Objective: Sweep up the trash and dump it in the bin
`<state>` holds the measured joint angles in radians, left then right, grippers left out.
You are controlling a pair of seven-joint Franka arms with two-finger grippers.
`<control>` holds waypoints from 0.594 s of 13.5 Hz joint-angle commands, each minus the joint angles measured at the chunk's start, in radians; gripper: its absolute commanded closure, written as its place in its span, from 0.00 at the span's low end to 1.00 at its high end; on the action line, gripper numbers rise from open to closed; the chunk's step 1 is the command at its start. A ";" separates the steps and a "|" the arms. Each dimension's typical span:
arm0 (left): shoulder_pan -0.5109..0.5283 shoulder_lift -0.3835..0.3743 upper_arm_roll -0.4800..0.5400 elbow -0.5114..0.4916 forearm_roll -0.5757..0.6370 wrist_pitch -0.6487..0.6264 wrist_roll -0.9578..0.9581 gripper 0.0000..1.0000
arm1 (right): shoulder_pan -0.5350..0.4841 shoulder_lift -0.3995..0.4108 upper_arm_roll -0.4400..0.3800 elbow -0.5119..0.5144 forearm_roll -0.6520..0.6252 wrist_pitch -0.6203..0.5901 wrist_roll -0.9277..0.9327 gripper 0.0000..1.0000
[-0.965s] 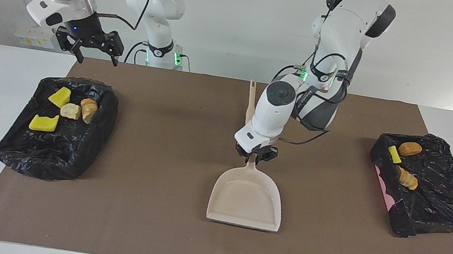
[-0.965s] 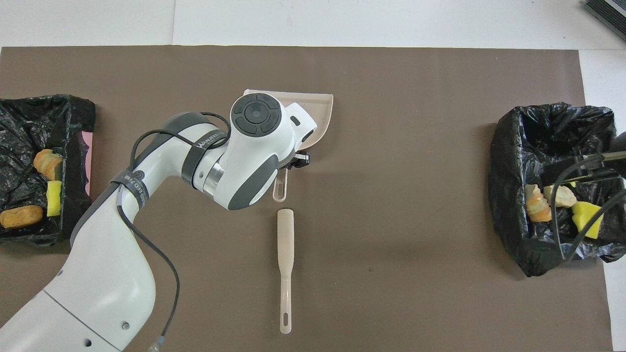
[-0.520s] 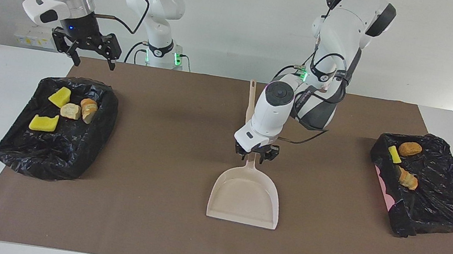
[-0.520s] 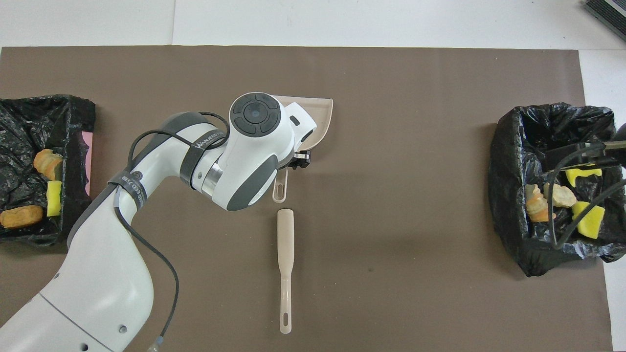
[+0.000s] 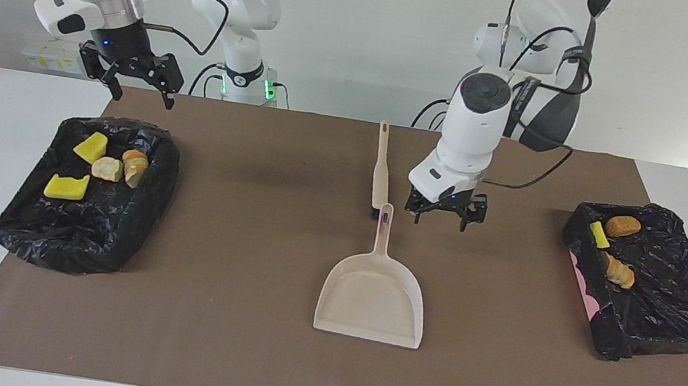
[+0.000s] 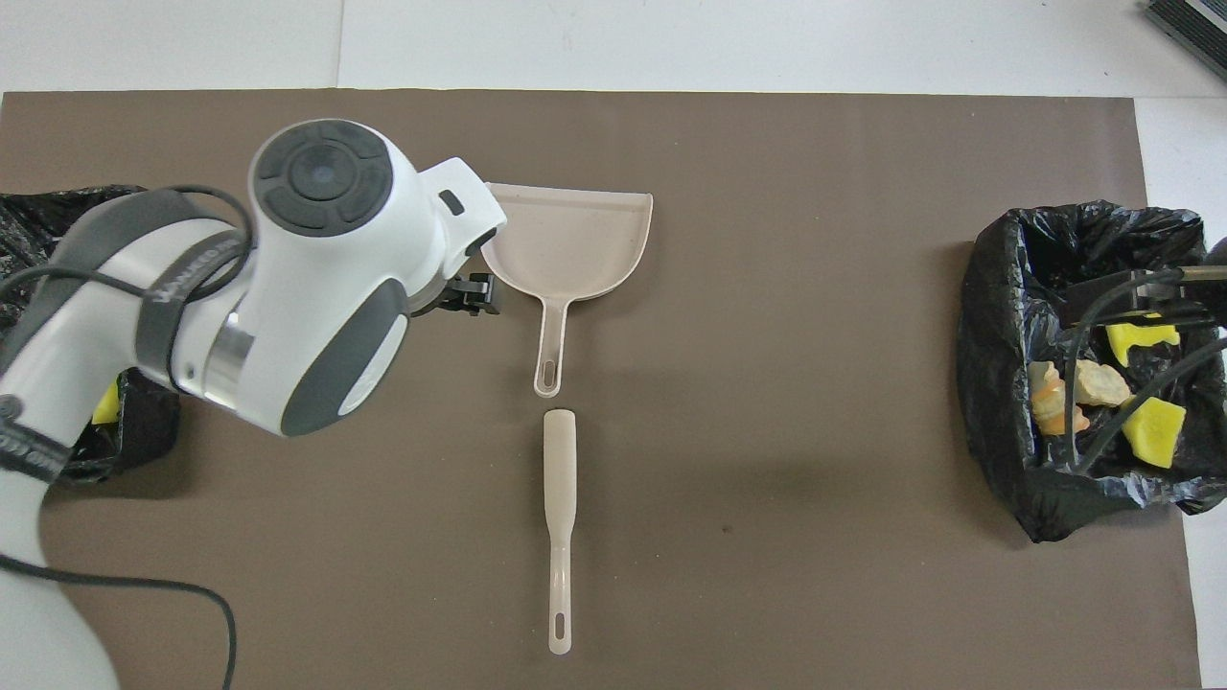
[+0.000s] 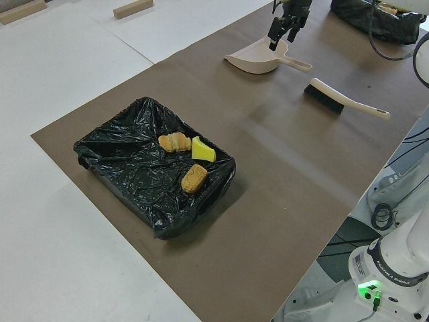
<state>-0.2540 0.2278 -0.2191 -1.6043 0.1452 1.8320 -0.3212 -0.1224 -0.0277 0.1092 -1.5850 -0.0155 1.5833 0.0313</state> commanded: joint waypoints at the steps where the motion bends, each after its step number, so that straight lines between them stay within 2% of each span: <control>1: 0.001 -0.172 0.104 -0.103 -0.082 -0.045 0.161 0.00 | -0.016 -0.008 0.007 -0.012 0.006 0.004 0.019 0.00; 3: 0.001 -0.232 0.168 -0.092 -0.084 -0.109 0.247 0.00 | -0.019 -0.008 0.007 -0.012 0.006 0.004 0.019 0.00; 5: 0.045 -0.278 0.182 -0.068 -0.084 -0.149 0.281 0.00 | -0.014 -0.008 0.007 -0.012 0.006 0.004 0.018 0.00; 7: 0.111 -0.281 0.165 -0.005 -0.085 -0.229 0.347 0.00 | -0.014 -0.008 0.007 -0.013 0.006 0.001 0.018 0.00; 8: 0.123 -0.275 0.173 0.057 -0.101 -0.273 0.379 0.00 | -0.014 -0.008 0.007 -0.013 0.006 0.003 0.018 0.00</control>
<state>-0.1691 -0.0509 -0.0369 -1.6241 0.0757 1.6335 0.0025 -0.1259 -0.0277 0.1074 -1.5856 -0.0155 1.5829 0.0313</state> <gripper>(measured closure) 0.000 0.000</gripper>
